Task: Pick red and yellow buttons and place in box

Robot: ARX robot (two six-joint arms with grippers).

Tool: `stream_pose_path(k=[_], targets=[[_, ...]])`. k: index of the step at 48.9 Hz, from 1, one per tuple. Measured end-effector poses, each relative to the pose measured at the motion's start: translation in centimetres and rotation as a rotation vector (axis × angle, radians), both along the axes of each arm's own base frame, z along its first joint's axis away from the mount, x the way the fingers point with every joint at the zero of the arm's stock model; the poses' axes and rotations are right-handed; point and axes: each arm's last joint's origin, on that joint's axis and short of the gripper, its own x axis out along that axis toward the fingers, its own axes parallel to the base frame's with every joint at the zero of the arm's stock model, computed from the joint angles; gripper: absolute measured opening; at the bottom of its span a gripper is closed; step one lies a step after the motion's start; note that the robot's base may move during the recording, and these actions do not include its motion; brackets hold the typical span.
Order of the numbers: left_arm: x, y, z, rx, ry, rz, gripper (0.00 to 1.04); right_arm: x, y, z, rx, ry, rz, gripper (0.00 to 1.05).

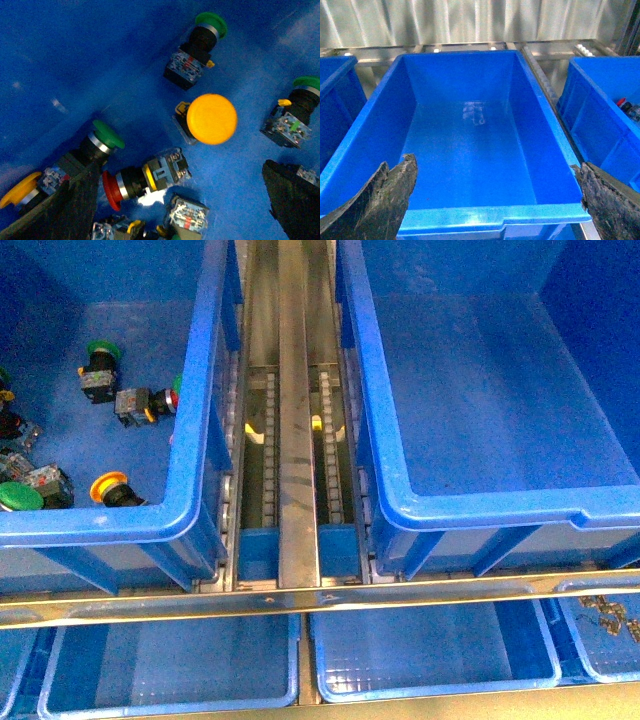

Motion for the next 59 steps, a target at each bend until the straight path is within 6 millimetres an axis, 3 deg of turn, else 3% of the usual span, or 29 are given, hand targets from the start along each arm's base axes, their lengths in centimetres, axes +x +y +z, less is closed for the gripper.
stream_pose_path(k=[18,35,56,59], targets=[[3.7,0.8,-1.6,-0.007,0.001,-0.048,0.97,0.0,0.0,0.0,0.0,0.0,0.0,0.99],[5.9,0.9,-3.5,0.001,0.027,-0.076,0.97,0.0,0.0,0.0,0.0,0.0,0.0,0.99],[6.6,0.9,-4.1,0.002,0.035,-0.092,0.97,0.0,0.0,0.0,0.0,0.0,0.0,0.99],[6.6,1.0,-4.0,0.006,0.033,-0.095,0.93,0.0,0.0,0.0,0.0,0.0,0.0,0.99]])
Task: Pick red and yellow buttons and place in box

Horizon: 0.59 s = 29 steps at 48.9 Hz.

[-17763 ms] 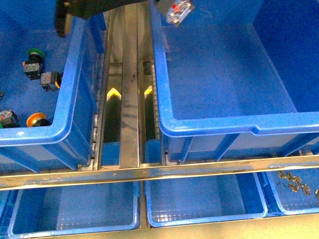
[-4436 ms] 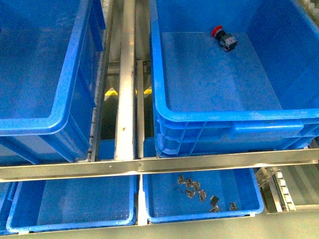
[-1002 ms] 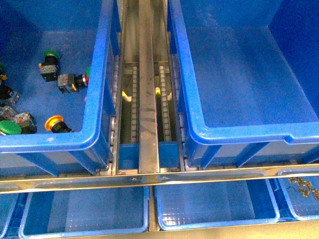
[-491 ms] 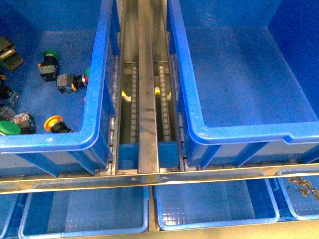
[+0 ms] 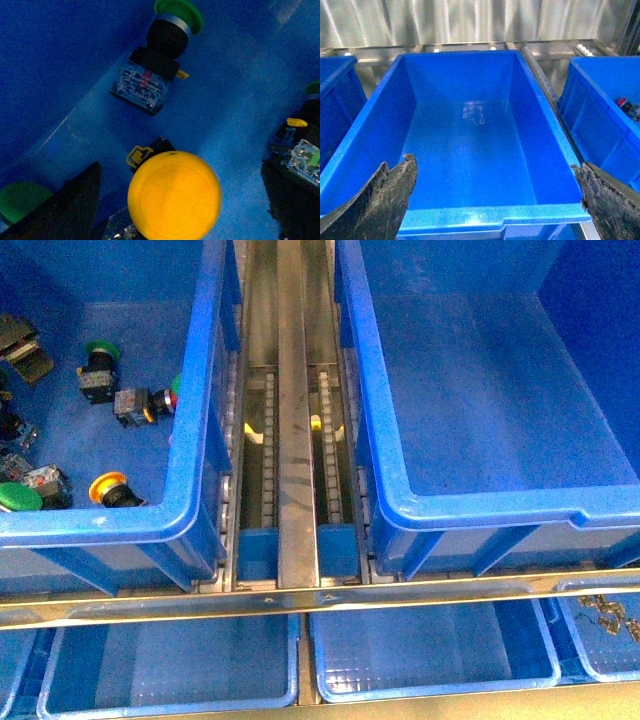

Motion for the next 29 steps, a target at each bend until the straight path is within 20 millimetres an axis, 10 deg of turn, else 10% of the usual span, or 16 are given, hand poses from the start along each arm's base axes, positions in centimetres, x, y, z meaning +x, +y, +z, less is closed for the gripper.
stream_pose_path(k=[18,29], targets=[[0.09,0.41,0.12,-0.006,-0.01,-0.007,0.38,0.0,0.0,0.0,0.0,0.0,0.0,0.99],[-0.2,0.77,0.33,-0.034,-0.026,-0.027,0.35,0.0,0.0,0.0,0.0,0.0,0.0,0.99]])
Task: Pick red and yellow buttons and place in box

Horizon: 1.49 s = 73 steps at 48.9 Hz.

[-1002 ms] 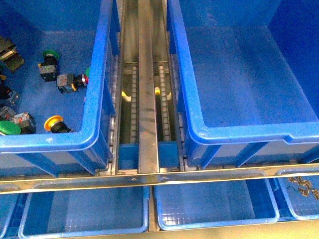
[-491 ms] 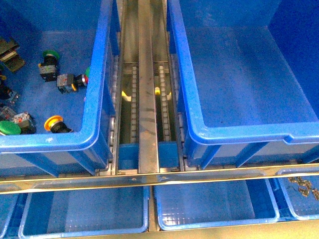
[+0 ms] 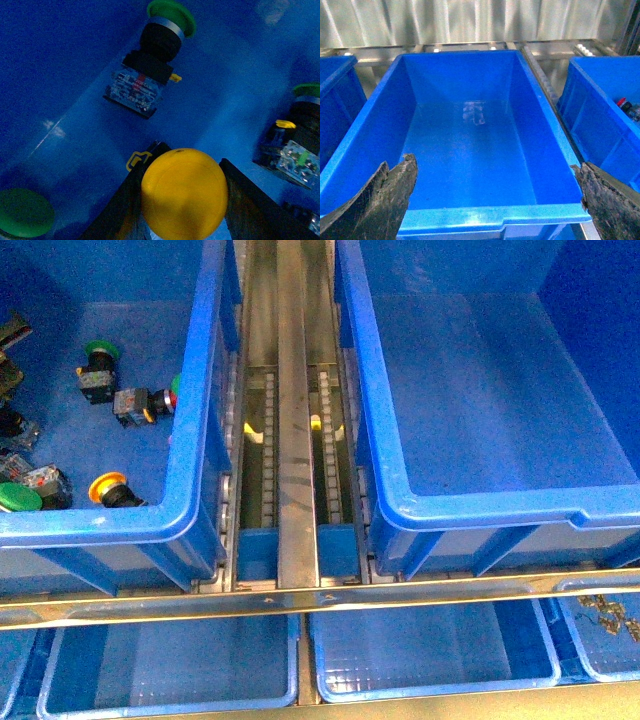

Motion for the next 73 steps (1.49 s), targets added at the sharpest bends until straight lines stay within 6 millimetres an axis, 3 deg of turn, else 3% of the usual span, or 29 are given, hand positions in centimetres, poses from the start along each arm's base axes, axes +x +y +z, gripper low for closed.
stream_pose_path(k=[9,18,26,35,41,48,73], targets=[[-1.5,0.5,1.8,-0.066,-0.033,-0.035,0.35,0.0,0.0,0.0,0.0,0.0,0.0,0.99],[-4.9,2.3,5.6,-0.179,-0.098,-0.061,0.35,0.0,0.0,0.0,0.0,0.0,0.0,0.99],[-8.0,3.5,6.3,-0.33,-0.044,-0.08,0.35,0.0,0.0,0.0,0.0,0.0,0.0,0.99],[-9.8,3.0,7.8,-0.447,-0.032,-0.141,0.35,0.0,0.0,0.0,0.0,0.0,0.0,0.99],[-10.7,1.0,10.7,-0.544,-0.069,-0.263,0.35,0.0,0.0,0.0,0.0,0.0,0.0,0.99],[-11.3,-1.2,12.5,-0.59,-0.091,-0.363,0.35,0.0,0.0,0.0,0.0,0.0,0.0,0.99],[-12.1,-10.3,14.2,-0.731,-0.102,-0.66,0.34,0.0,0.0,0.0,0.0,0.0,0.0,0.99]])
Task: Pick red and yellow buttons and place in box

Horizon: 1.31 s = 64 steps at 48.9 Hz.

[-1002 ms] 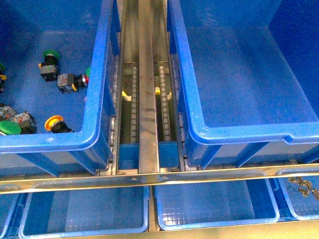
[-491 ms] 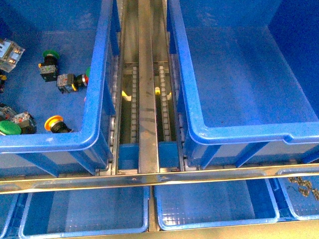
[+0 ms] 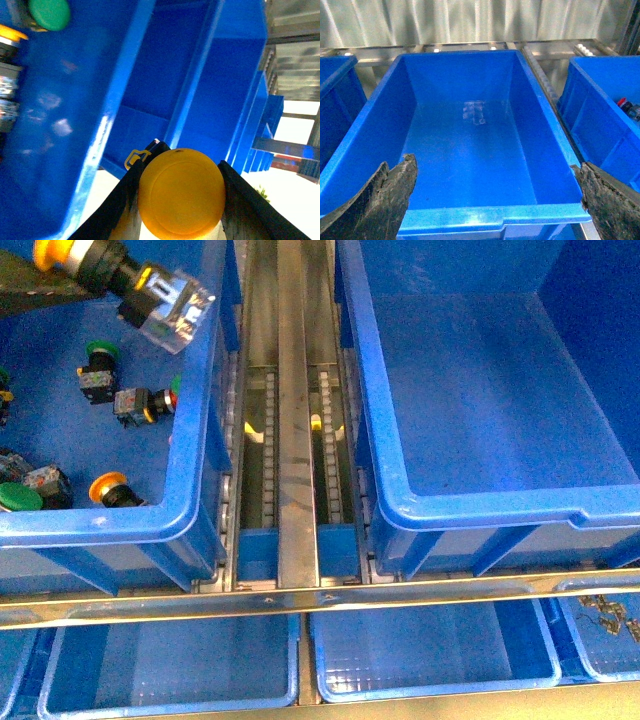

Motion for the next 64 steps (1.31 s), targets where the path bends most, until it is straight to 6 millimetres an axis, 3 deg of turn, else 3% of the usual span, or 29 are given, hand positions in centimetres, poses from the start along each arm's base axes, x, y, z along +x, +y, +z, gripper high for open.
stream_pose_path(k=[16,31,48,52,55,64], targets=[[1.4,-5.9,0.9,-0.082,-0.037,-0.074,0.34,0.0,0.0,0.0,0.0,0.0,0.0,0.99],[2.2,-11.2,-0.8,-0.123,-0.001,-0.141,0.34,0.0,0.0,0.0,0.0,0.0,0.0,0.99],[3.0,-13.6,-2.2,-0.111,0.021,-0.165,0.34,0.0,0.0,0.0,0.0,0.001,0.0,0.99],[3.3,-13.7,-2.3,-0.11,0.021,-0.164,0.34,0.3,0.1,-0.1,-0.069,0.154,-0.031,0.99],[3.6,-13.7,-2.1,-0.111,0.014,-0.159,0.34,2.0,0.6,1.5,-0.188,0.233,0.063,0.99],[4.1,-14.0,-1.1,-0.123,-0.015,-0.165,0.34,8.6,2.7,6.2,-0.404,0.097,0.355,0.99]])
